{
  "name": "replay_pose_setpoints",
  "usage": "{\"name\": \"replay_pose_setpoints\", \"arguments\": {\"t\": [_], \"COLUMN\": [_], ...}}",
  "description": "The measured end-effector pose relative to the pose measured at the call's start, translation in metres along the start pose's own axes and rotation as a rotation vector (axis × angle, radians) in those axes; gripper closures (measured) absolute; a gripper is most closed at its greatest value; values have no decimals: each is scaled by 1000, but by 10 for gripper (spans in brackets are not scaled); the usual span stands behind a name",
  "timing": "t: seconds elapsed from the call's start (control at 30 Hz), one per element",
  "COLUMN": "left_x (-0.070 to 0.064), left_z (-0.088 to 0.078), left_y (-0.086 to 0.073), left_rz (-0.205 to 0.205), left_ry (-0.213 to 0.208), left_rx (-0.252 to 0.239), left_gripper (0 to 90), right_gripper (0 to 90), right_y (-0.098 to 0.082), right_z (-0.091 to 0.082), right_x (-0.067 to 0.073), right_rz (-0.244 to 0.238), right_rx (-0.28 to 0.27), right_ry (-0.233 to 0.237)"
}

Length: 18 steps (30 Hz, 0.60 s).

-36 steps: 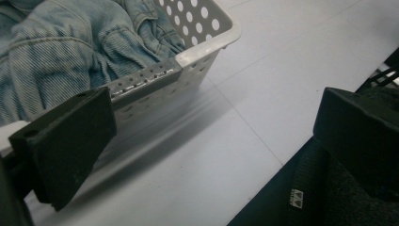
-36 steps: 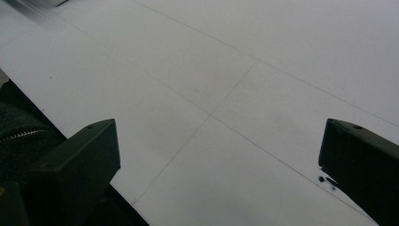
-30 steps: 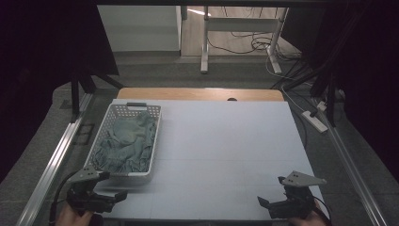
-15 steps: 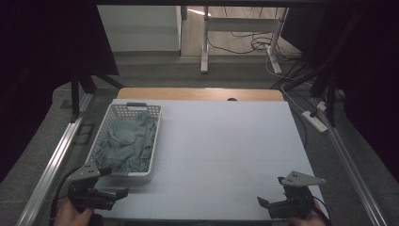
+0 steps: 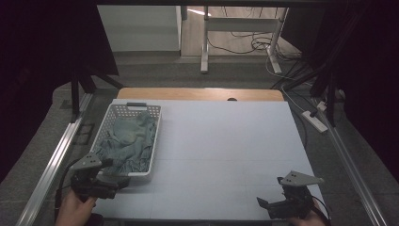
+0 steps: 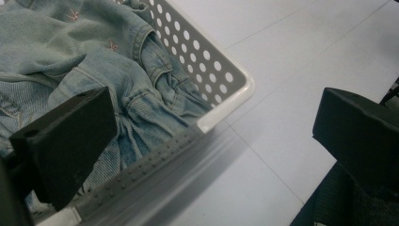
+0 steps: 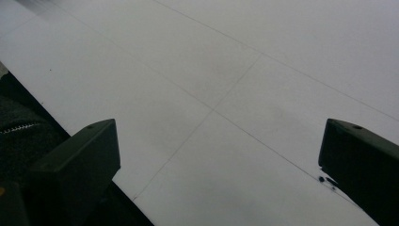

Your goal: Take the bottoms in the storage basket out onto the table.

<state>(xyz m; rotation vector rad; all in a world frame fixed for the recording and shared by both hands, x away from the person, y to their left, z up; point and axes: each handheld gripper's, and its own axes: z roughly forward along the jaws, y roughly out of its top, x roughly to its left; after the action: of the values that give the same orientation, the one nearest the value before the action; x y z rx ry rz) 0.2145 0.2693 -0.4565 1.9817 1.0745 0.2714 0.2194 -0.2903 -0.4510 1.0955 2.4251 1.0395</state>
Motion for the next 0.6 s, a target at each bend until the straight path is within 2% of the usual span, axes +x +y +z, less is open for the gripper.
{"name": "replay_pose_setpoints", "arguments": {"t": [0.6], "left_x": [9], "left_z": [18], "left_y": [17], "left_rz": [-18], "left_ry": [6], "left_rx": [19], "left_gripper": [0], "right_gripper": [0], "right_y": [1], "right_z": [2], "right_x": [2], "right_rz": [-21], "right_rx": [27], "right_ry": [6]}}
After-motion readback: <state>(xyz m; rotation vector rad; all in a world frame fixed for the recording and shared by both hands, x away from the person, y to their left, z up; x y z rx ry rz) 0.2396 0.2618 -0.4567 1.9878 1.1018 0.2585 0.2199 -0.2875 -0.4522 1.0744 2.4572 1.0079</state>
